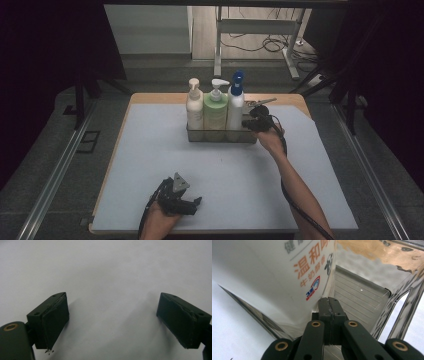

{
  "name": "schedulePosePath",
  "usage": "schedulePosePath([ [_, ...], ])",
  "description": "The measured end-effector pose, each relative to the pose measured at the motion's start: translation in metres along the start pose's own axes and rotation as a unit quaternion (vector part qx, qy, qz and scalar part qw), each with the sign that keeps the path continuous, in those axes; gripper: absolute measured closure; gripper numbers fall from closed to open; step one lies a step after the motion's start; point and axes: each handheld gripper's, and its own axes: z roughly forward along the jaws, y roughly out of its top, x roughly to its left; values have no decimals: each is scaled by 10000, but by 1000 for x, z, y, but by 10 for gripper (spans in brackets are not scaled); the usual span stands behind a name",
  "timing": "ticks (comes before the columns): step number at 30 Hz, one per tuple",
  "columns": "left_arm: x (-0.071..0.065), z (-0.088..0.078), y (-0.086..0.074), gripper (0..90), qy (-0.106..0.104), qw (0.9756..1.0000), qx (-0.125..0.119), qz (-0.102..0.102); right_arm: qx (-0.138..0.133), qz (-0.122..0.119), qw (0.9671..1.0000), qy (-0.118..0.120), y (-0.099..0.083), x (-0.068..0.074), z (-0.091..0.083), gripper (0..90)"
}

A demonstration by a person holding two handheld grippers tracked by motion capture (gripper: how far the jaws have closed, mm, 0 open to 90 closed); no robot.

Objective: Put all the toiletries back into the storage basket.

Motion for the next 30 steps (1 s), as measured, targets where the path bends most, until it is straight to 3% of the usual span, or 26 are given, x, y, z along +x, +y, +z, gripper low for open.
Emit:
schedulePosePath([
  [30,0,0,0,106,-3,10000,2,1,-80,56,9999,76,-2,5,-11,894],
])
